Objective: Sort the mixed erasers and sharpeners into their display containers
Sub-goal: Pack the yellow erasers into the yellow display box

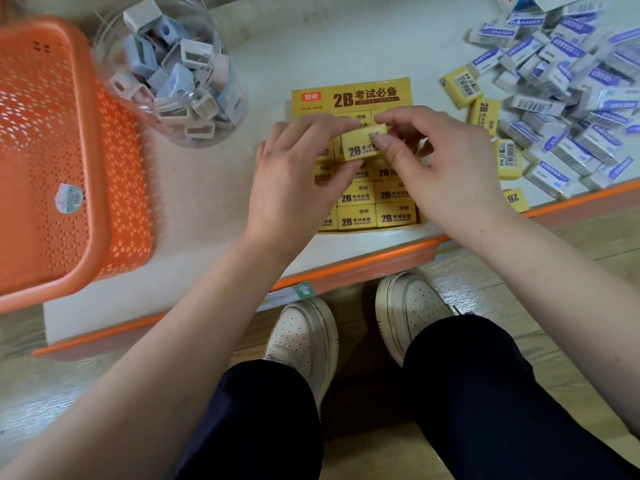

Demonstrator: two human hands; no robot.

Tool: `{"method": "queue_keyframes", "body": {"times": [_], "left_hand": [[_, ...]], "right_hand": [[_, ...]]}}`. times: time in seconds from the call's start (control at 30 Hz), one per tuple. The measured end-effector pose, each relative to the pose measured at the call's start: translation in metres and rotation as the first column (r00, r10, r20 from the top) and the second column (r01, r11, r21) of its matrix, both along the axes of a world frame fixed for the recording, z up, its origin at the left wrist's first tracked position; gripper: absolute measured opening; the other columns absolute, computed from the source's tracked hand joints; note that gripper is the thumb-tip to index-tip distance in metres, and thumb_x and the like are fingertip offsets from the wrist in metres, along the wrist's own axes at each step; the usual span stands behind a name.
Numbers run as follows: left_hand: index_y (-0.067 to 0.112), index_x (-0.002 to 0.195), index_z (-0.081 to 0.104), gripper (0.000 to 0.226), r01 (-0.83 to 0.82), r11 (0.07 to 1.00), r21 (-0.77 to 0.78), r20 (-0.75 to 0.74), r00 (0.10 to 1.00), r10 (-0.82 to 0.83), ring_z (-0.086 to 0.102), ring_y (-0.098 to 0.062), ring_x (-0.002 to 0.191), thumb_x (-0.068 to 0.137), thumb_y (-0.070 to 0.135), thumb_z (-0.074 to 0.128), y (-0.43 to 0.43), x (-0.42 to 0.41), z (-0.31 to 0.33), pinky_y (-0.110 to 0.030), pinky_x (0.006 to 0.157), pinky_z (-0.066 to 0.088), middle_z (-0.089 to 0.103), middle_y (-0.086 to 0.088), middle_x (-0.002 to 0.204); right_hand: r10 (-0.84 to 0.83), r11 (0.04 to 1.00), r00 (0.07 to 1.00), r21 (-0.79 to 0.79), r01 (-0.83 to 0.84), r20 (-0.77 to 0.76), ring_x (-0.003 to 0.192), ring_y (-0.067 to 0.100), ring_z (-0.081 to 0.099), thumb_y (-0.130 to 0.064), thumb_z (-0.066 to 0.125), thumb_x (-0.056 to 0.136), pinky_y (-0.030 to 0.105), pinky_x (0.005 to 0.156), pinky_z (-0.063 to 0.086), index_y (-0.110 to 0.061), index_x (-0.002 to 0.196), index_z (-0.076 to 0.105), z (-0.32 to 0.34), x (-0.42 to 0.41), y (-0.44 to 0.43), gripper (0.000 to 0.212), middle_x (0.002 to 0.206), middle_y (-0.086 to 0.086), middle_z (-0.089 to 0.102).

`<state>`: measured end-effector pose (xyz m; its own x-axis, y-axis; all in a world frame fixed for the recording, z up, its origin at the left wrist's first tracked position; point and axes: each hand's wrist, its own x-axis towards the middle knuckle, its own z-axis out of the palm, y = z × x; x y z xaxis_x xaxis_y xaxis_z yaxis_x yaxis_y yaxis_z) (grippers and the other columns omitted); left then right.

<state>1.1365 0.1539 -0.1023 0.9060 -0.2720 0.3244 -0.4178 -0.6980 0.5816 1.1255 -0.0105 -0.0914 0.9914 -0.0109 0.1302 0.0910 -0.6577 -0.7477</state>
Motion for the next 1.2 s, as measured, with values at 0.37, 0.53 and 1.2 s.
{"method": "queue_keyframes", "body": {"times": [0.37,0.53,1.2], "left_hand": [[0.020,0.104,0.068,0.033,-0.002,0.998,0.055,-0.121,0.993,0.009,0.041,-0.010,0.103,0.077,0.038,0.064,0.050,0.002,0.001,-0.011,0.088,0.034,0.055,0.012,0.105],[0.022,0.104,0.069,0.035,0.007,0.996,0.090,-0.183,0.983,0.010,0.042,-0.014,0.099,0.074,0.039,0.062,0.057,0.002,-0.006,-0.003,0.087,0.027,0.047,0.009,0.102],[0.019,0.098,0.066,0.024,-0.108,0.980,0.167,-0.110,0.986,0.128,0.053,-0.024,0.100,0.079,0.033,0.061,0.026,-0.010,-0.012,-0.028,0.084,0.036,0.059,0.003,0.105]], "right_hand": [[0.084,0.965,0.995,-0.253,-0.067,0.059,0.105,0.026,0.048,-0.021,0.051,0.090,0.019,0.086,0.029,-0.011,0.120,0.059,-0.018,-0.002,-0.003,0.032,0.113,0.009,0.057],[0.080,0.954,0.992,-0.294,-0.048,0.096,0.106,0.029,0.046,-0.014,0.052,0.088,0.020,0.087,0.033,-0.010,0.117,0.062,-0.029,-0.003,-0.004,0.031,0.114,0.011,0.055],[0.055,0.961,0.989,-0.275,-0.014,0.140,0.106,0.020,0.040,-0.008,0.051,0.086,0.020,0.082,0.035,-0.010,0.113,0.064,-0.033,-0.001,-0.005,0.031,0.112,0.010,0.055]]}}
